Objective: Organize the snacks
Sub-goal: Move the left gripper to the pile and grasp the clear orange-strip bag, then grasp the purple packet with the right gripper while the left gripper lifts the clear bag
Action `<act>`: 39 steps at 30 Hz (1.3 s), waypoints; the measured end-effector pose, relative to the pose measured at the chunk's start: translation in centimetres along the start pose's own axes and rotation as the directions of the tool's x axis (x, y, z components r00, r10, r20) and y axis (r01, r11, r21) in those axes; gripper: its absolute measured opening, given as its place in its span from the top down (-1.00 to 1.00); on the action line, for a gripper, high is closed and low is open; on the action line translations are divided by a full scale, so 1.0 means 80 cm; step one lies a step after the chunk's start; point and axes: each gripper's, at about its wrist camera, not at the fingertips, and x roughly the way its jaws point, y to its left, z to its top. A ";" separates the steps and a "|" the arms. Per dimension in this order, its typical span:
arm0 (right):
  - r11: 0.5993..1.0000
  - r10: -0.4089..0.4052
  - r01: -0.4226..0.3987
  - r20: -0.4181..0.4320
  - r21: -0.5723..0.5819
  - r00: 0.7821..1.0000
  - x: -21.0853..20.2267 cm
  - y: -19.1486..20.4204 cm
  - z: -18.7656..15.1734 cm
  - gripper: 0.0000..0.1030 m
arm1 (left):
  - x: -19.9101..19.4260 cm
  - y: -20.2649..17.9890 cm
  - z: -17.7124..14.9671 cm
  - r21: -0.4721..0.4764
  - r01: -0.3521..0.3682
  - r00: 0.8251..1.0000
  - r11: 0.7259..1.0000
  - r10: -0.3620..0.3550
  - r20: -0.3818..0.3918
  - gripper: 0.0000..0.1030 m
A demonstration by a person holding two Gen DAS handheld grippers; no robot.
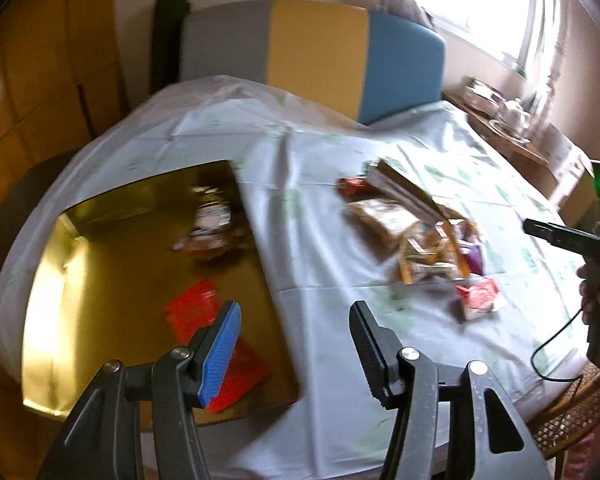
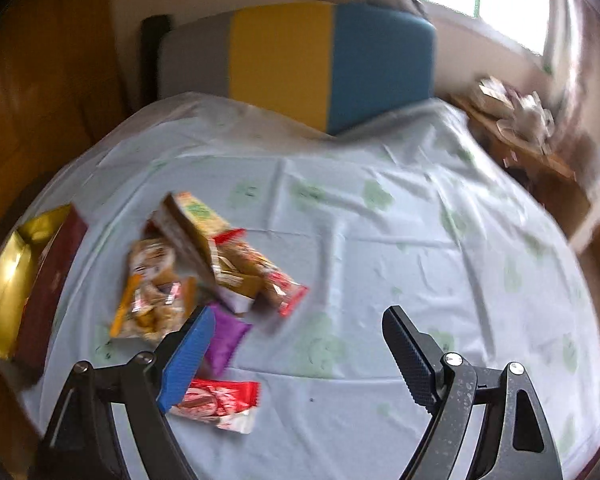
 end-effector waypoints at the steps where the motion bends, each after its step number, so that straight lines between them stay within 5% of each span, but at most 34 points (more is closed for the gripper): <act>1: 1.000 -0.003 0.004 -0.011 0.020 1.000 0.002 -0.005 0.001 -0.68 | 0.004 -0.010 0.004 0.016 0.009 1.000 1.000 -0.009 -0.005 -0.11; 8: 0.998 0.038 -0.037 -0.020 0.057 0.999 0.005 -0.010 0.003 -0.72 | 0.053 -0.103 0.019 0.273 0.117 0.991 0.955 -0.093 -0.096 -0.12; 15: 0.994 0.051 -0.049 -0.015 0.100 0.999 0.001 -0.016 0.006 -0.77 | 0.111 -0.174 0.022 0.529 0.172 0.980 0.831 -0.091 -0.176 -0.12; 19: 0.989 0.065 -0.063 -0.010 0.133 0.998 -0.002 -0.022 0.007 -0.79 | 0.141 -0.194 0.027 0.619 0.151 0.985 0.771 -0.062 -0.162 -0.12; 27: 0.985 0.082 -0.080 -0.006 0.155 0.997 -0.005 -0.026 0.009 -0.80 | 0.179 -0.218 0.042 0.696 0.157 0.985 0.701 -0.062 -0.159 -0.12; 29: 0.985 0.082 -0.080 -0.006 0.153 0.997 -0.005 -0.025 0.009 -0.80 | 0.185 -0.222 0.042 0.684 0.178 0.982 0.707 -0.081 -0.172 -0.05; 31: 0.986 0.076 -0.075 -0.002 0.151 0.997 -0.005 -0.025 0.009 -0.80 | 0.186 -0.221 0.042 0.642 0.199 0.979 0.740 -0.118 -0.167 0.39; 39: 0.987 0.053 -0.053 0.005 0.153 0.999 -0.006 -0.028 0.010 -0.75 | 0.145 -0.172 0.029 0.385 0.277 0.958 0.880 -0.223 -0.179 0.43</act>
